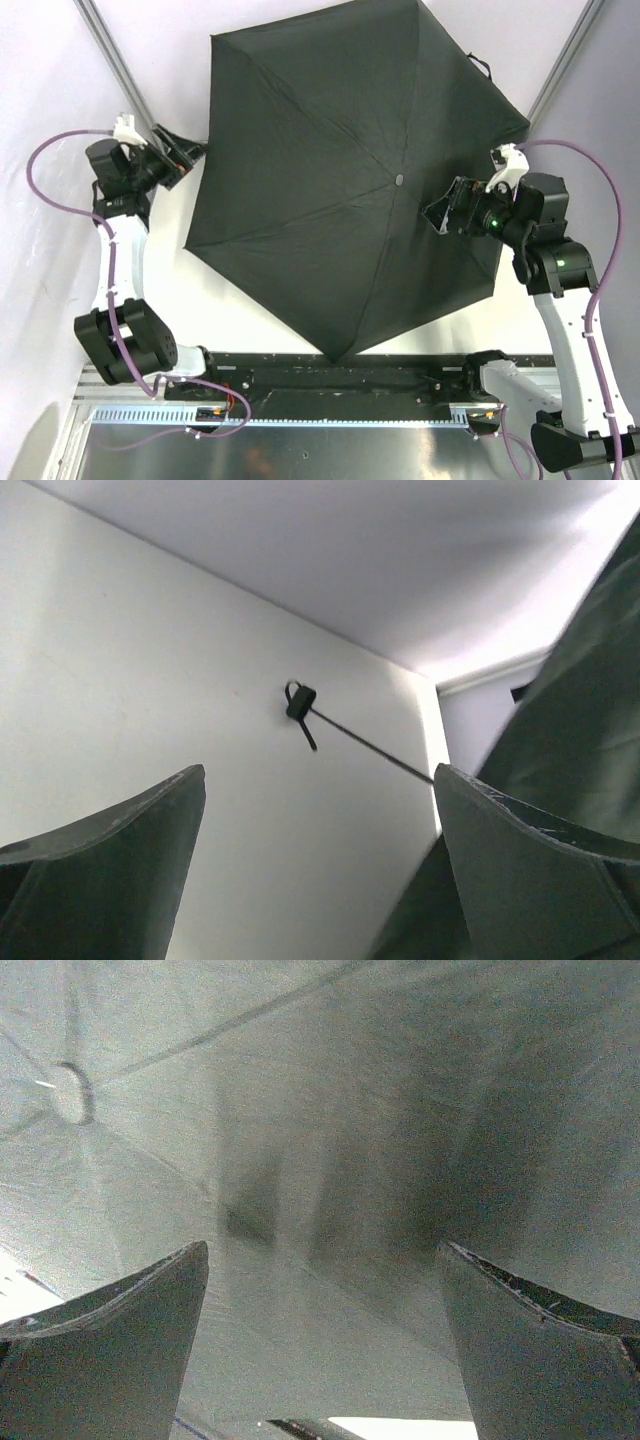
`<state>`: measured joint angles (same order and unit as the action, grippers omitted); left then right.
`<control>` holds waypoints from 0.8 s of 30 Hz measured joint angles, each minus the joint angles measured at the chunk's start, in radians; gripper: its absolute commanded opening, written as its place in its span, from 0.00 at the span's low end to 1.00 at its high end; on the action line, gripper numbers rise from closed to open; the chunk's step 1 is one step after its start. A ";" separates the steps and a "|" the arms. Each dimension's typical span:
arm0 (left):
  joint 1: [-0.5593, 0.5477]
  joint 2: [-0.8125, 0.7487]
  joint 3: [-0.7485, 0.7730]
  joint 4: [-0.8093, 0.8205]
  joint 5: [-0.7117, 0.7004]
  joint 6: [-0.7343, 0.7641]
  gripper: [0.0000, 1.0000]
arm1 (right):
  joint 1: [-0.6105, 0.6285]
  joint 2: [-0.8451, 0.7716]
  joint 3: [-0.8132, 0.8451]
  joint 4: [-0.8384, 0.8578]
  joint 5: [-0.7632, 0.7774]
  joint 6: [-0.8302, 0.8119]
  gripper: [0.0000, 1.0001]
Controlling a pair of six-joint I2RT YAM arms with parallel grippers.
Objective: Put away the umbrella
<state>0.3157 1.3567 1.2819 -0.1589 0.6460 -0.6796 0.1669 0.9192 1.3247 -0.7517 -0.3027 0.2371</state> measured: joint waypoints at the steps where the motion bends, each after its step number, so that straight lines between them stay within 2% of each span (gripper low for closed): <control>1: -0.003 0.015 -0.011 0.009 0.028 0.003 0.99 | -0.010 0.006 -0.027 0.008 -0.019 0.011 0.99; 5: -0.014 -0.006 -0.109 0.063 0.126 0.009 0.99 | -0.070 0.013 -0.100 0.069 -0.103 0.063 0.99; 10: -0.018 -0.124 -0.226 0.162 0.248 0.001 0.99 | -0.120 0.032 -0.132 0.151 -0.190 0.111 0.99; 19: -0.072 -0.364 -0.299 0.309 0.393 -0.030 0.90 | -0.139 0.064 -0.134 0.250 -0.249 0.156 0.99; 22: -0.079 -0.431 -0.312 0.318 0.401 -0.056 0.97 | -0.142 0.089 -0.134 0.298 -0.258 0.176 0.99; 24: -0.092 -0.475 -0.319 0.322 0.399 -0.075 0.99 | -0.140 0.115 -0.133 0.346 -0.266 0.199 0.99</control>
<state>0.2234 0.8814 0.9634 0.1635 1.0447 -0.7544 0.0273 1.0344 1.1915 -0.4061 -0.5682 0.4362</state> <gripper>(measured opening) 0.958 0.993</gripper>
